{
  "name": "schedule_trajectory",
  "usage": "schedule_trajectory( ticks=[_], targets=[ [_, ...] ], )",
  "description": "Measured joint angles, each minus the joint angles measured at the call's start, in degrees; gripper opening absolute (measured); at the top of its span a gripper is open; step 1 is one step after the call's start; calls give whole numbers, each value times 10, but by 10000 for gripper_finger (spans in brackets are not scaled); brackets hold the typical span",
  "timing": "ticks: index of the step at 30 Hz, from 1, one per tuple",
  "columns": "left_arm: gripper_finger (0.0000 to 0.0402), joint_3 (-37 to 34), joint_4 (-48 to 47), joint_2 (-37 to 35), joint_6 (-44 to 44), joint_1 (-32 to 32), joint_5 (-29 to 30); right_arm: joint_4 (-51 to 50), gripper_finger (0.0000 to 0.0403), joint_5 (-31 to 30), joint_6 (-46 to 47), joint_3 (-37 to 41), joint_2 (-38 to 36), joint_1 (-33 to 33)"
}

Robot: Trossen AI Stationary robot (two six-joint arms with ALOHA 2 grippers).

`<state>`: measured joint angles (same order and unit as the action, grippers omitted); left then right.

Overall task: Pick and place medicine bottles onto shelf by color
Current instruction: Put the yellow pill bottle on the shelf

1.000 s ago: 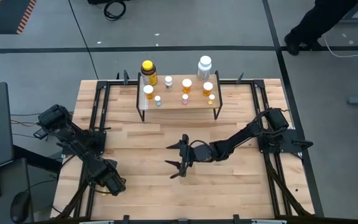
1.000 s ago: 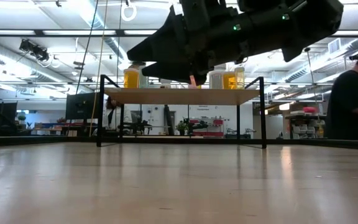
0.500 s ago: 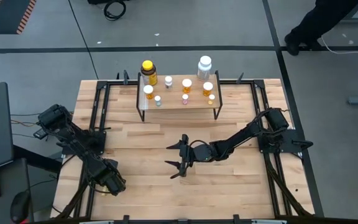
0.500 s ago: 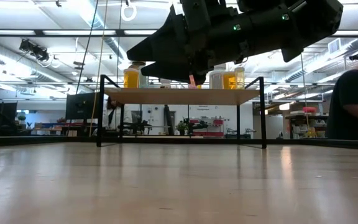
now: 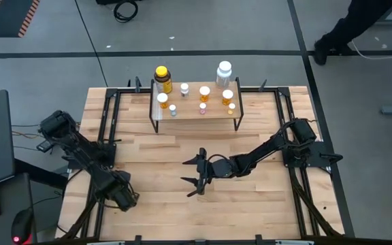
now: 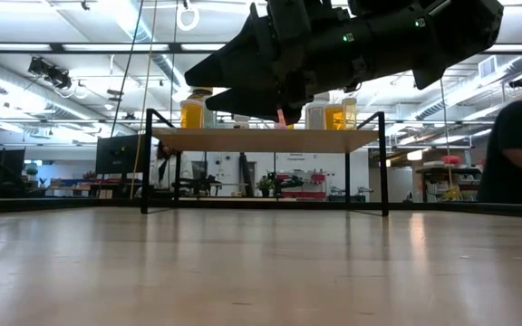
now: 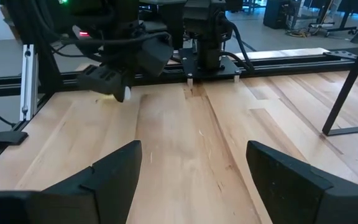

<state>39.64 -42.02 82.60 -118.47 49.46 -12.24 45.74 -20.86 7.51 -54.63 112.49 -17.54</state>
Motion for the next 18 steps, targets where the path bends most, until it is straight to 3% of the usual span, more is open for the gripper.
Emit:
schedule_trajectory(
  ticks=[3, 10, 14, 18],
  targets=[
    [128, 0, -16, -29, 7, -8, 57, 0, 297, 0, 0, 0, 0, 0],
    [129, 0, -33, -89, 43, -12, 298, 0, 297, -5, 9, 0, 0, 0],
    [129, 1, -33, -101, 117, -18, 427, 0, 297, -5, 19, 0, 0, 0],
    [129, 1, -32, -102, 222, -38, 513, 0, 297, -5, 31, 0, 0, -4]
  ],
)
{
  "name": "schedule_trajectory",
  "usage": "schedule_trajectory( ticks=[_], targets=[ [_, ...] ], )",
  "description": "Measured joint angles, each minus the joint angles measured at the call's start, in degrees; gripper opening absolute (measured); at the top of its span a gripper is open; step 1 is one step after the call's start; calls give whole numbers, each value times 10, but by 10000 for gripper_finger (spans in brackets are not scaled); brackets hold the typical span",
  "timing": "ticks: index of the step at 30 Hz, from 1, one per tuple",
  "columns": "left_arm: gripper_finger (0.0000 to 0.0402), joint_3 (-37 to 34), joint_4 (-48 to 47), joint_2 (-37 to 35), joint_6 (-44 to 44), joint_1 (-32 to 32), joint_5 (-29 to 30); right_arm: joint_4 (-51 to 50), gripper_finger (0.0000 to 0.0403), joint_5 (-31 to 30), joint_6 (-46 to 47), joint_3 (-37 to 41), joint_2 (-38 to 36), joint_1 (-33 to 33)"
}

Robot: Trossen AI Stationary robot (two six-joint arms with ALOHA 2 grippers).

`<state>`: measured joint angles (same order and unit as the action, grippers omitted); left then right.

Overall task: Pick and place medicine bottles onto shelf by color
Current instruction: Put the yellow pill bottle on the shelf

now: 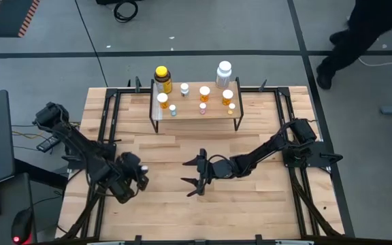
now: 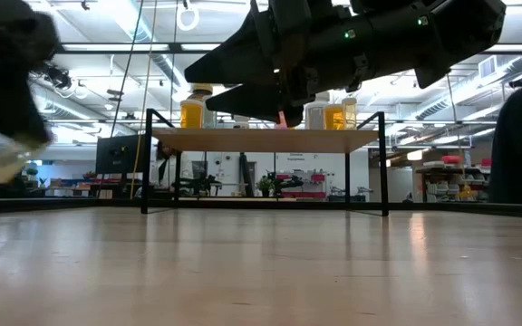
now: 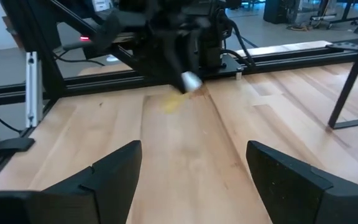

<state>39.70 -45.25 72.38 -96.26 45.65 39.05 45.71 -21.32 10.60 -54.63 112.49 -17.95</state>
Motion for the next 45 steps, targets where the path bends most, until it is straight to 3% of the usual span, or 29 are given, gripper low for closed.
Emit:
schedule_trajectory(
  ticks=[8, 14, 20, 26, 33, 37, 45],
  targets=[
    [130, 0, 53, 0, 248, -69, 179, -11, 297, 2, 48, 0, 0, -17],
    [130, 0, 213, 0, 485, -155, 227, -30, 297, -14, 118, 0, 0, -32],
    [130, 0, 418, 0, 696, -249, 233, -43, 297, -42, 175, 0, 0, -50],
    [131, 0, 554, 0, 806, -325, 194, -57, 297, -66, 241, 0, 0, -65],
    [131, 0, 681, 0, 896, -395, 62, -86, 297, -94, 290, 0, 0, -81],
    [131, 0, 694, 0, 933, -415, 8, -86, 297, -96, 298, 0, 0, -81],
    [131, 1, 699, 11, 970, -445, -11, -87, 297, -150, 262, 0, 0, -68]
  ],
)
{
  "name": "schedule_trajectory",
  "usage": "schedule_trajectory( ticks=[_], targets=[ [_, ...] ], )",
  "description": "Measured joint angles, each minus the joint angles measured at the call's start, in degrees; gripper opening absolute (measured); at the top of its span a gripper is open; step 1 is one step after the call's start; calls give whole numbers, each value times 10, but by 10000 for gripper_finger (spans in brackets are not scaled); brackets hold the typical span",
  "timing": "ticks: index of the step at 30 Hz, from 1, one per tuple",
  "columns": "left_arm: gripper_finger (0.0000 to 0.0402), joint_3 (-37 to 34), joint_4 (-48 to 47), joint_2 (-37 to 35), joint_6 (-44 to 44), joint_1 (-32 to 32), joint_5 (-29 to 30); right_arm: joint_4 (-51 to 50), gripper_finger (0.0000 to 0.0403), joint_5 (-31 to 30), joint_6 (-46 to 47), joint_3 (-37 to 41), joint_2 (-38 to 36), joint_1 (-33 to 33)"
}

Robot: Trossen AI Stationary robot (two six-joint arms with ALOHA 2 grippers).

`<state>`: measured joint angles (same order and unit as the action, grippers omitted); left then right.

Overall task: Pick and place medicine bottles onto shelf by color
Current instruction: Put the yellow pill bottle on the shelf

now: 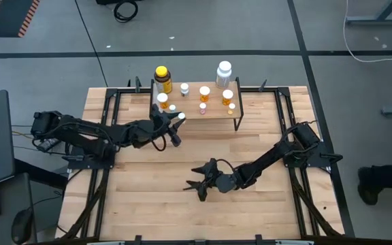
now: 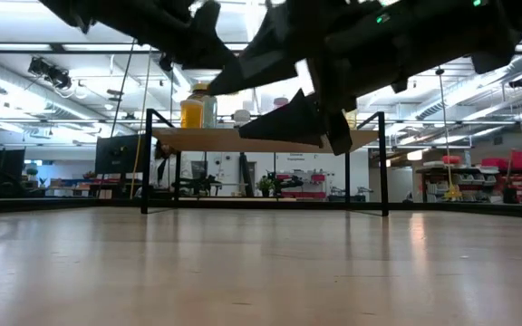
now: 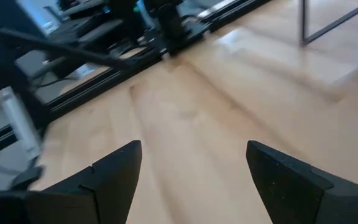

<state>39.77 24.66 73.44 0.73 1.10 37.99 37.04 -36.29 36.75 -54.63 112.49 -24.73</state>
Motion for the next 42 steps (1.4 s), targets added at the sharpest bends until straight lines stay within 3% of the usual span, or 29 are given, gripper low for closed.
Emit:
schedule_trajectory(
  ticks=[16, 31, 42],
  targets=[
    [131, 0, 110, 120, -16, -71, -9, -39, 297, 3, -57, 0, 17, 36],
    [131, 0, 124, 120, -30, -67, -8, -50, 297, 18, -217, 0, 18, 60],
    [131, 0, 122, 120, -29, -81, -8, -51, 297, 47, -249, 0, 18, 62]
  ],
)
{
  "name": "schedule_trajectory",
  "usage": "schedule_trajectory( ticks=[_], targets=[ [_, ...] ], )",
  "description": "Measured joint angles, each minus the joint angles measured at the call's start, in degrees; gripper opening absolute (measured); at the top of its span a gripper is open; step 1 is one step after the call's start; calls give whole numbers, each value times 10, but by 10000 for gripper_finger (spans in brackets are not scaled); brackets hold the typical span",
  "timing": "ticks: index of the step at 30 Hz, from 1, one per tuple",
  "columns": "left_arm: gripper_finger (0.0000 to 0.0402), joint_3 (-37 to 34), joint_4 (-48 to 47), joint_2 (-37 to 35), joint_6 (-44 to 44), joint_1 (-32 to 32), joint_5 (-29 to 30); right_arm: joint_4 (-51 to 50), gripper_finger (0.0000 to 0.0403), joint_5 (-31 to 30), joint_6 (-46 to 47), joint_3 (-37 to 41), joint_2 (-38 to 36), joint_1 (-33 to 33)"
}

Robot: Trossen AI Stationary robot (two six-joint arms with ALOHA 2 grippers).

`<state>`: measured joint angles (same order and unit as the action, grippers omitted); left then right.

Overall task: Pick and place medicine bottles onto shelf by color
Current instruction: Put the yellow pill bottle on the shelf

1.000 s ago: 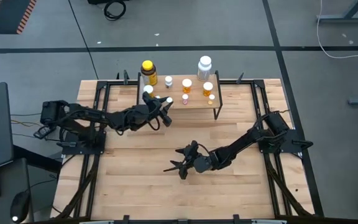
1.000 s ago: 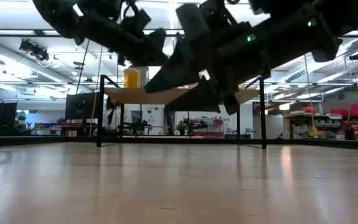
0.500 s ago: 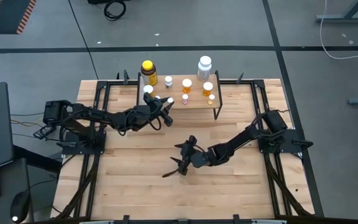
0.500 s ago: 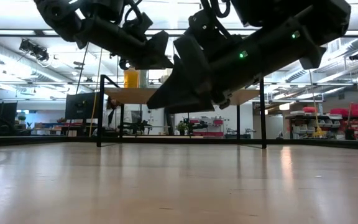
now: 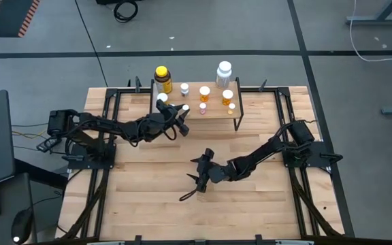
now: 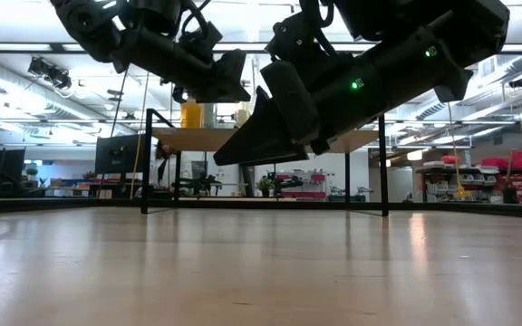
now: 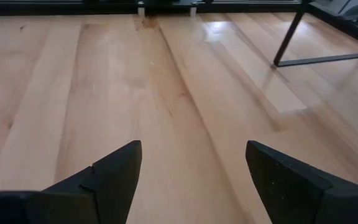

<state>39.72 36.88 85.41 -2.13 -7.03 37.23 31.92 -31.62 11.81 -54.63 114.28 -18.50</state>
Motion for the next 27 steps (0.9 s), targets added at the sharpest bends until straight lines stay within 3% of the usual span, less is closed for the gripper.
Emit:
schedule_trajectory(
  ticks=[27],
  targets=[
    [131, 0, -12, 0, 24, -1, 0, -4, 297, 12, 0, 0, 0, 11]
  ],
)
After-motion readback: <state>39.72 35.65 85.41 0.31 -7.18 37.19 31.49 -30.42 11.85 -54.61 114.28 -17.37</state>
